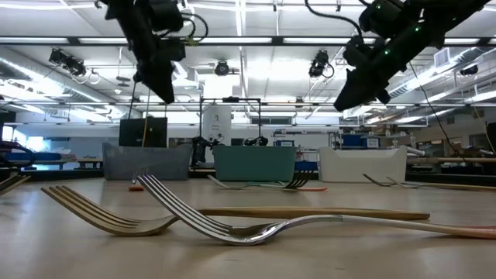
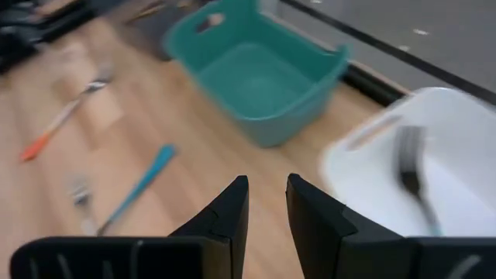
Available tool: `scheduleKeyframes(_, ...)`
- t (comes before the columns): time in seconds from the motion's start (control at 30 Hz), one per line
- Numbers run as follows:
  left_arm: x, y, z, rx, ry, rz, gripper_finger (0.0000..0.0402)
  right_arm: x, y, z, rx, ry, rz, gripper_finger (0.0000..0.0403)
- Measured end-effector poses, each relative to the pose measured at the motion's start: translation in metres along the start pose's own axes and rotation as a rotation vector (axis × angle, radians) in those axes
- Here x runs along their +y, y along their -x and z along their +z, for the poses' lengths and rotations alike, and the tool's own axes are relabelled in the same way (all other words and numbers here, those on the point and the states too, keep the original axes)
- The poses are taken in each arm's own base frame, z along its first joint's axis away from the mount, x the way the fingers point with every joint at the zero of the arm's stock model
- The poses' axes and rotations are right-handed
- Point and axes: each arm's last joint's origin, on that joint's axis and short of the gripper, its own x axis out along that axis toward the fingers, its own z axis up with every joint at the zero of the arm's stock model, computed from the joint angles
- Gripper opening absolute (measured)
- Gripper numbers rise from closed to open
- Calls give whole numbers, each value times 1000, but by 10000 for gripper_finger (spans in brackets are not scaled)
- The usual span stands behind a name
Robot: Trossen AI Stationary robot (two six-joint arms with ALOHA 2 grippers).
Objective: Sort silverware by color (type)
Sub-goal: Put the orange fork into the green bin
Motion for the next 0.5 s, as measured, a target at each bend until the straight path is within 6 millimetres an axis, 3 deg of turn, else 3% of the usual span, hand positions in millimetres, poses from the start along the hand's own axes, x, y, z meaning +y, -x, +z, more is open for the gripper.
scheduleKeyframes(0.23, -31, 14, -16, 91, -38, -65, 94, 31, 4, -14, 72, 59, 118, 96)
scheduleKeyframes(0.5, -63, 20, -23, 115, 11, -126, 94, 50, 9, -28, 138, 59, 156, 96)
